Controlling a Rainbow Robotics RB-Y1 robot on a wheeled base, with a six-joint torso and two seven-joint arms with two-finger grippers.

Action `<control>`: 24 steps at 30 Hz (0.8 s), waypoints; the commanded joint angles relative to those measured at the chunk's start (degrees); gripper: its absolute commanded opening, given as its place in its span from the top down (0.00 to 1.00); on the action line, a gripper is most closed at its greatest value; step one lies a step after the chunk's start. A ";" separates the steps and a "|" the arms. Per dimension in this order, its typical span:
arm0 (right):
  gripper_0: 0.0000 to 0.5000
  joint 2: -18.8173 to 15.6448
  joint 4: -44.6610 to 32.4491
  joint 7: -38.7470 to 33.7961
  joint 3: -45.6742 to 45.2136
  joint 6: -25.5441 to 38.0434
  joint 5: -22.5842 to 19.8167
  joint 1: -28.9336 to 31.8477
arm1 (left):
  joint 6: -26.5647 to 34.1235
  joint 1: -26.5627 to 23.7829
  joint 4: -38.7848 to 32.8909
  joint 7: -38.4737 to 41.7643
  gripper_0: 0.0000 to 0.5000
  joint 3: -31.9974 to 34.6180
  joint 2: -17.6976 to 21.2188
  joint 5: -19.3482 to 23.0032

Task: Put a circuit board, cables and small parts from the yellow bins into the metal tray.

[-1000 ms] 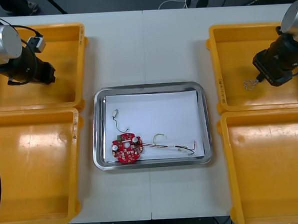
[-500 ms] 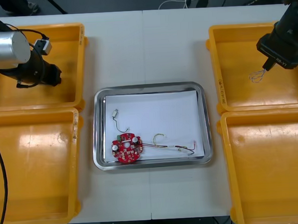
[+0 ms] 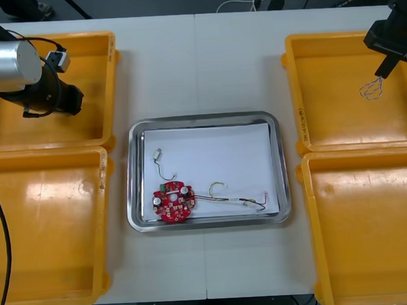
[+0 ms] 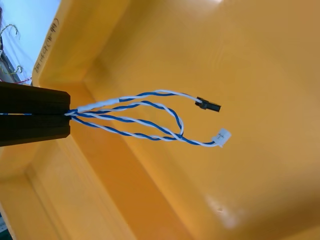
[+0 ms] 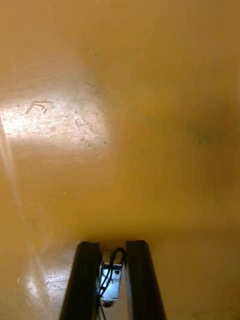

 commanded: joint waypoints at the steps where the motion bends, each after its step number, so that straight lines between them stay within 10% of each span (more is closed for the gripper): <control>1: 1.00 -2.19 -10.70 7.45 -1.02 0.91 -0.17 2.33 | -0.65 -1.16 0.19 -4.48 1.00 -1.29 -0.43 -0.24; 24: 1.00 -0.69 -38.04 26.52 3.99 0.91 -3.78 11.91 | 6.65 1.48 -7.46 -4.92 1.00 1.08 1.68 -2.35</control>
